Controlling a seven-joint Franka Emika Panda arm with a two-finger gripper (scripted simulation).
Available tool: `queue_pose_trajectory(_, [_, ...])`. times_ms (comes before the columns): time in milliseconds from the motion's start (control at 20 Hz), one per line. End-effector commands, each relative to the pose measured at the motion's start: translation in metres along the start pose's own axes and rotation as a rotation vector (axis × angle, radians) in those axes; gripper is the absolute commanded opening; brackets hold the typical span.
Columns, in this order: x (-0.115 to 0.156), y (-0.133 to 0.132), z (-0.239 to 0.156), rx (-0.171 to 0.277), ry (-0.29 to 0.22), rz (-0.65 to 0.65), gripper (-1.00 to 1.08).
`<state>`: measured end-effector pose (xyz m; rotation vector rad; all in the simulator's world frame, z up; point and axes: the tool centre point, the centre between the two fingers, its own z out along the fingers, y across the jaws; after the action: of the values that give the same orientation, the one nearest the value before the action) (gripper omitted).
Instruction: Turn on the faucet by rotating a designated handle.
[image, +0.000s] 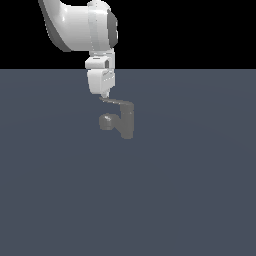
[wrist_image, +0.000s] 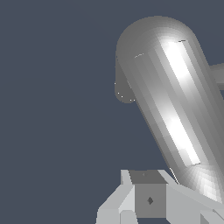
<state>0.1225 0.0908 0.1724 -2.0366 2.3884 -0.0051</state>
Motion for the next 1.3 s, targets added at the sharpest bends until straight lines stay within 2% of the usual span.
queue_pose_trajectory(0, [-0.003, 0.008, 0.0, -0.005, 0.0, -0.002, -1.0])
queue_pose_trajectory(450, [-0.006, 0.029, 0.0, -0.005, 0.0, -0.002, -1.0])
queue_pose_trajectory(500, [-0.002, 0.024, 0.0, -0.001, 0.003, 0.004, -1.0])
queue_pose_trajectory(1250, [0.017, 0.058, 0.0, -0.003, 0.001, 0.001, -1.0])
